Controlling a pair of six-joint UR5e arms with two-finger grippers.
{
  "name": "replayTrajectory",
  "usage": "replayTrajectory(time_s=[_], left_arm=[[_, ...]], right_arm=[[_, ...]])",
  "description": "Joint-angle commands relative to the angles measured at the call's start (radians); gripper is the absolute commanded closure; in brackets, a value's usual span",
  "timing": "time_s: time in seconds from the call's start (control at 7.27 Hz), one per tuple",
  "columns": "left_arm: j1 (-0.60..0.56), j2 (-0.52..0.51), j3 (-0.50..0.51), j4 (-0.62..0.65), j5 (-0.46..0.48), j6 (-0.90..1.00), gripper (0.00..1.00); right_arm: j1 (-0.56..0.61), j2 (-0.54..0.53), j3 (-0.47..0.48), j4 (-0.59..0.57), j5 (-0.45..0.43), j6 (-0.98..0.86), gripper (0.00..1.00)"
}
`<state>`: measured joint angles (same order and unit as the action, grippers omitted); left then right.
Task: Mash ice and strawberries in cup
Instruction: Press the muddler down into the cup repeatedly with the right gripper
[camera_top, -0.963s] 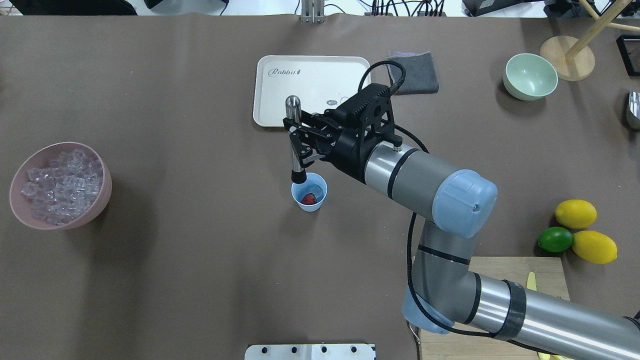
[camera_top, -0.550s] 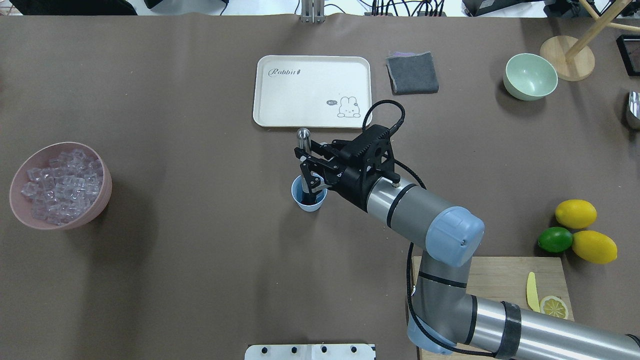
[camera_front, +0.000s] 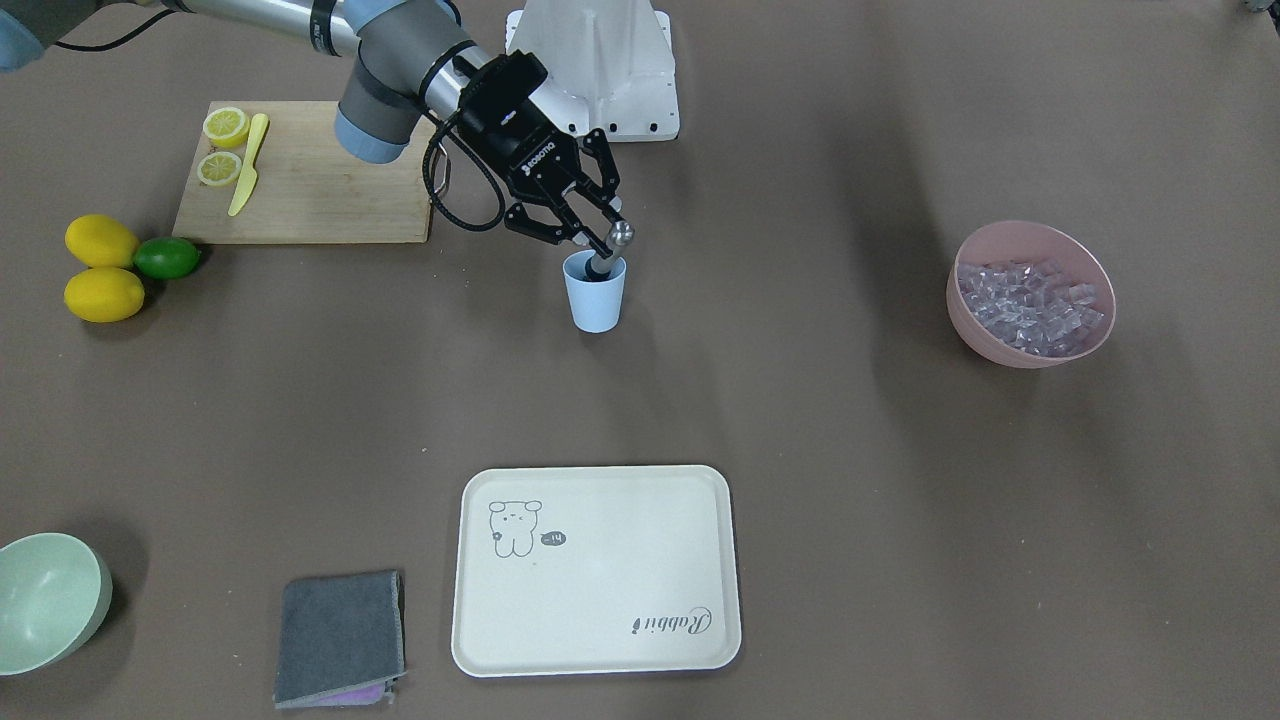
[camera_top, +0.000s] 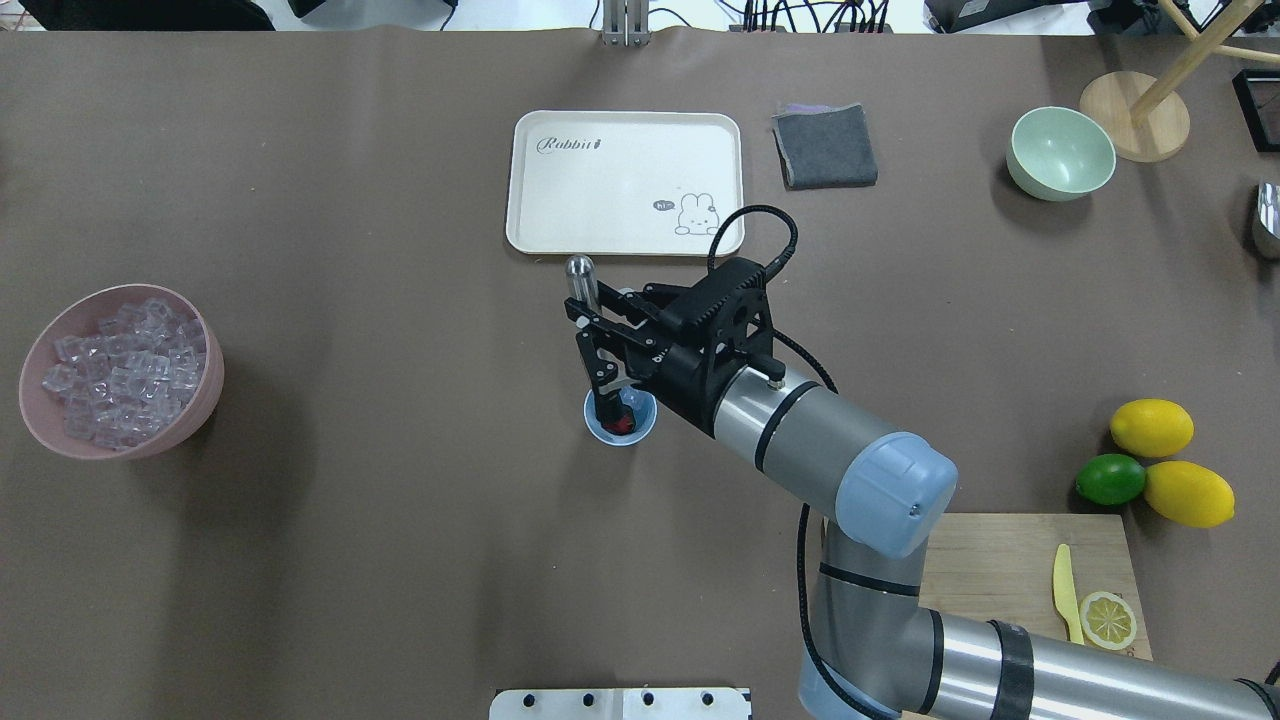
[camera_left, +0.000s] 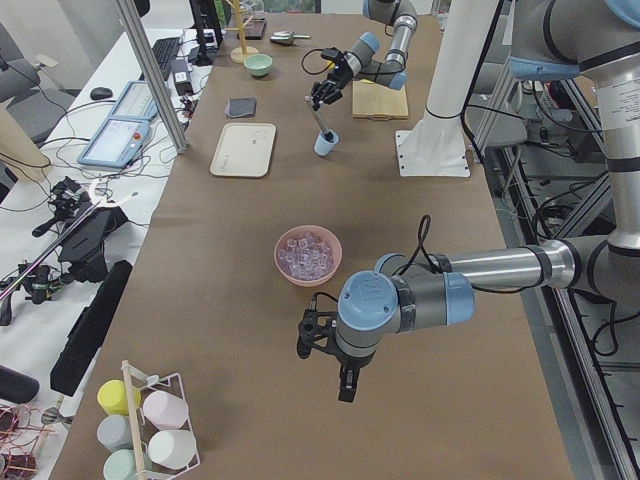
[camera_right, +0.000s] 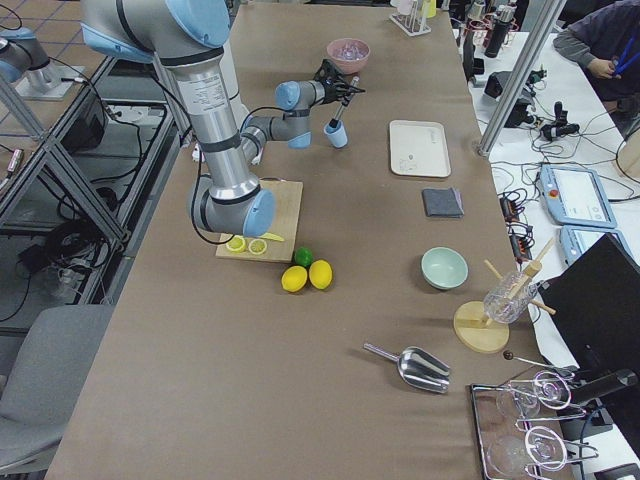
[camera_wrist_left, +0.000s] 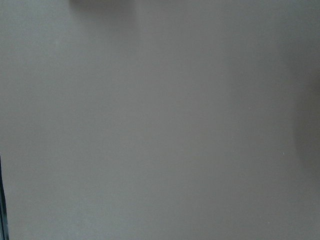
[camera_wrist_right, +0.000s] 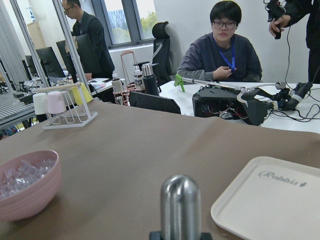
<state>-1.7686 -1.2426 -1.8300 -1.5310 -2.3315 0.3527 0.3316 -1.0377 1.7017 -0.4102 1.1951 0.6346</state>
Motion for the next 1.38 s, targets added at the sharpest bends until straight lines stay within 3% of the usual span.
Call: replayTrajectory(time_s=[0.0, 0.28, 0.55, 1.24], left_arm=[[0.000, 0.000, -0.002, 0.000, 0.000, 0.000, 0.02], [0.000, 0.002, 0.002, -0.001, 0.000, 0.000, 0.02], [0.000, 0.002, 0.002, -0.001, -0.002, 0.003, 0.02], [0.003, 0.002, 0.002, -0.003, -0.003, 0.005, 0.02]], right_arm=[[0.014, 0.053, 0.116, -0.137, 0.008, 0.010, 1.00], [0.018, 0.036, 0.112, -0.124, 0.008, 0.011, 1.00], [0.026, 0.012, 0.070, -0.004, 0.008, 0.008, 1.00], [0.064, 0.004, -0.149, 0.244, 0.017, 0.000, 1.00]])
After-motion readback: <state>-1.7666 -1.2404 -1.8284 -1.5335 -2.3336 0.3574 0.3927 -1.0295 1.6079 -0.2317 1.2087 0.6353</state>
